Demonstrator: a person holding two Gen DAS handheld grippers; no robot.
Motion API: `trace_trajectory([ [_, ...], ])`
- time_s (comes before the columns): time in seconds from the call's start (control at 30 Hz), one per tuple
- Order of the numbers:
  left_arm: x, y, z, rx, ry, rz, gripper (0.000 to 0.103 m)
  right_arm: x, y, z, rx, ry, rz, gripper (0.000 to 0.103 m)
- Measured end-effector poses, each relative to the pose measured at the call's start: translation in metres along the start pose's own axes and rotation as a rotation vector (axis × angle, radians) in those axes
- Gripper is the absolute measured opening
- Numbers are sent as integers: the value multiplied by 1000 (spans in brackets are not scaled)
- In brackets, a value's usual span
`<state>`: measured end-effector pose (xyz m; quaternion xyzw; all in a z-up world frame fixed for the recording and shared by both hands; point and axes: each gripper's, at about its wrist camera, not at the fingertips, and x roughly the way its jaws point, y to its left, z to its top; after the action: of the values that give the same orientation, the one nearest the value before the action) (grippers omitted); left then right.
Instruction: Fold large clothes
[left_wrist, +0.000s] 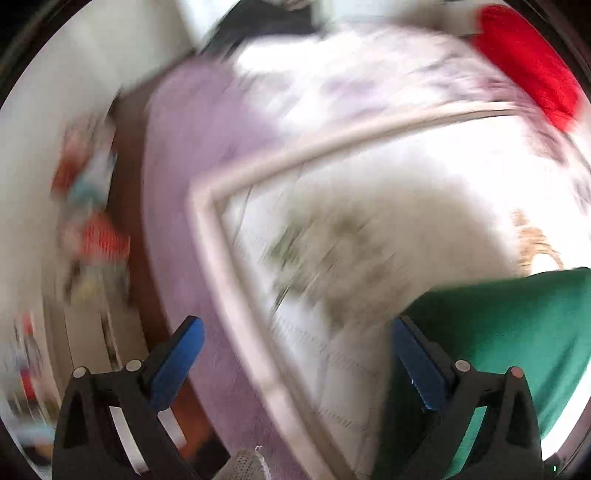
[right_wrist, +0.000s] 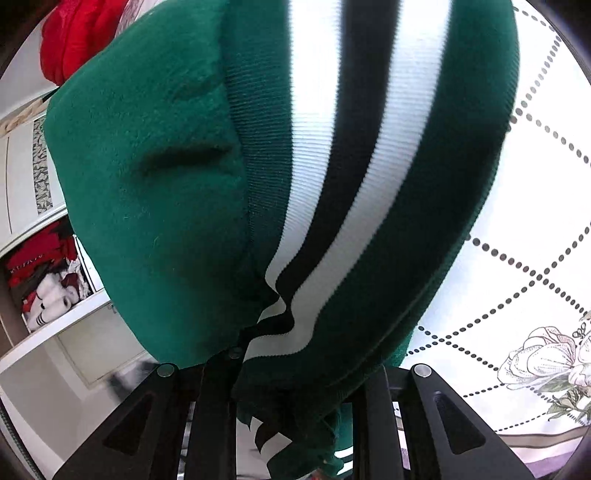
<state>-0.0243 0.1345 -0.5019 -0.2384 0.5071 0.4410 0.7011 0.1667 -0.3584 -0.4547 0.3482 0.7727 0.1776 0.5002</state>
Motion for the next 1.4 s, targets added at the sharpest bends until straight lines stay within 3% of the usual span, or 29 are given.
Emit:
trace_trajectory([
  [0.07,-24,-42,20,137,-91,-21,103,4,-1,-2,11,-13,11,21],
  [0.13,-27,-90,39,282,-126,-68,103,9,-2,-6,17,-24,17,21],
  [0.23,5,-146,50,461,-72,-102,103,18,-7,-10,25,-37,15,21],
  [0.3,42,-176,45,548,-2,-61,103,25,-12,-12,22,-47,7,22],
  [0.43,74,-183,58,541,62,-118,103,32,-12,-15,54,-59,22,27],
  [0.57,87,-182,61,553,118,-166,103,10,-1,-22,76,-61,-38,59],
  [0.63,89,-184,58,561,141,-188,103,-17,7,-31,75,-166,-84,67],
  [0.7,92,-185,60,576,163,-213,103,-35,9,-39,93,-260,-71,90],
  [0.73,92,-178,57,580,173,-227,103,-39,5,-40,105,-293,-29,96],
  [0.83,99,-175,61,584,218,-265,103,-12,-3,-28,146,-272,37,99],
  [0.9,105,-174,66,590,244,-277,103,16,-14,-15,213,-246,96,91],
  [1.0,107,-165,73,592,253,-272,103,33,-7,7,219,-240,126,91],
  [1.2,126,-125,88,534,327,-230,103,23,69,78,-12,-236,-27,85],
  [1.3,119,-113,82,566,324,-208,103,5,118,105,-103,-250,-288,85],
  [1.33,115,-111,82,570,315,-210,103,-9,141,100,-126,-292,-394,85],
  [1.4,102,-108,84,575,276,-216,103,-31,180,77,-181,-384,-516,85],
])
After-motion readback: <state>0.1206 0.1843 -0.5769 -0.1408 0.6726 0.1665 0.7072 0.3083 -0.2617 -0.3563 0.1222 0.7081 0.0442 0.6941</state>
